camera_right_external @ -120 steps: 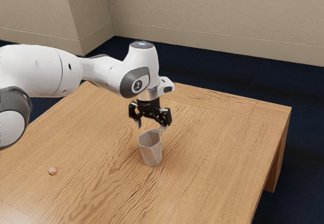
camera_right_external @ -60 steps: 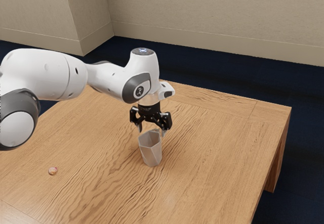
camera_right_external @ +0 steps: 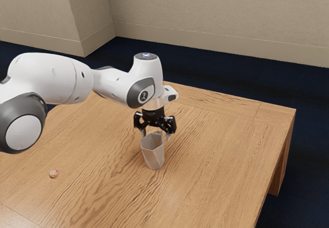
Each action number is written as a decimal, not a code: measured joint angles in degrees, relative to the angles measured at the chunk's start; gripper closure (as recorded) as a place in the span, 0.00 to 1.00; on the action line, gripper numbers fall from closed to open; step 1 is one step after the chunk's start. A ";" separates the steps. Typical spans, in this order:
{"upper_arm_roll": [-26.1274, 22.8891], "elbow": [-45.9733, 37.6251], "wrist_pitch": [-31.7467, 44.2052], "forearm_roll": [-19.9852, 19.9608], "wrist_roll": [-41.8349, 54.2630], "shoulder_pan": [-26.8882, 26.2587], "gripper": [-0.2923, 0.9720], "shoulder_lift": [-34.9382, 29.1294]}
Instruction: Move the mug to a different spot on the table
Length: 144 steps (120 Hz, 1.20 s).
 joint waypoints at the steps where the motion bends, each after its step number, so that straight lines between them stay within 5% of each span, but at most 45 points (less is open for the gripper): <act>1: 0.00 -0.07 0.02 -0.01 -0.03 0.00 0.23 -0.04; 78: -0.16 -1.74 -1.16 -0.18 -1.11 -0.19 0.24 -1.10; 114: -0.09 -1.74 -1.53 1.12 -0.71 -0.14 0.57 -1.01; 144: -0.11 -1.74 -2.39 1.16 -0.69 0.06 0.66 -1.21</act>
